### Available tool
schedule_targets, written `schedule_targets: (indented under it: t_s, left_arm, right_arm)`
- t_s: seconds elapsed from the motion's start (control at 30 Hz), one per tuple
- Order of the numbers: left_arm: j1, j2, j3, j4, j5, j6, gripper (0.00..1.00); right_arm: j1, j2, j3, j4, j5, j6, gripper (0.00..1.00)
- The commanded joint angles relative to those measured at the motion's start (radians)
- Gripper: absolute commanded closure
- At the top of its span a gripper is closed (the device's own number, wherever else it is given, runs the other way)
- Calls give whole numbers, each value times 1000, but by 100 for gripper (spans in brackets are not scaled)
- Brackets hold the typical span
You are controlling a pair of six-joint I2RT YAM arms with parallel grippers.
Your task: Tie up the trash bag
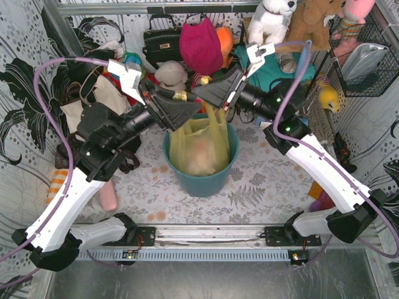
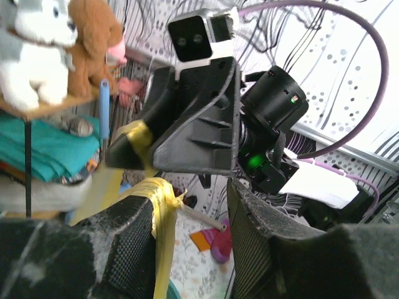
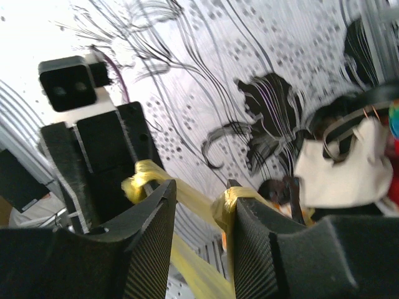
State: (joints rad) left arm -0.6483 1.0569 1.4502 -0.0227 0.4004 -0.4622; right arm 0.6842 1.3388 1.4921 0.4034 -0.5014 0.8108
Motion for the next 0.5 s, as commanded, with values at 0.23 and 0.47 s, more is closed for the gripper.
schedule_targets:
  t_s: [0.23, 0.47]
  left_arm:
    - [-1, -73, 10, 79, -32, 36, 48]
    - [-2, -96, -107, 91, -49, 4, 48]
  right_arm:
    - [20, -72, 34, 81, 16, -24, 61]
    - [20, -68, -82, 110, 36, 26, 60]
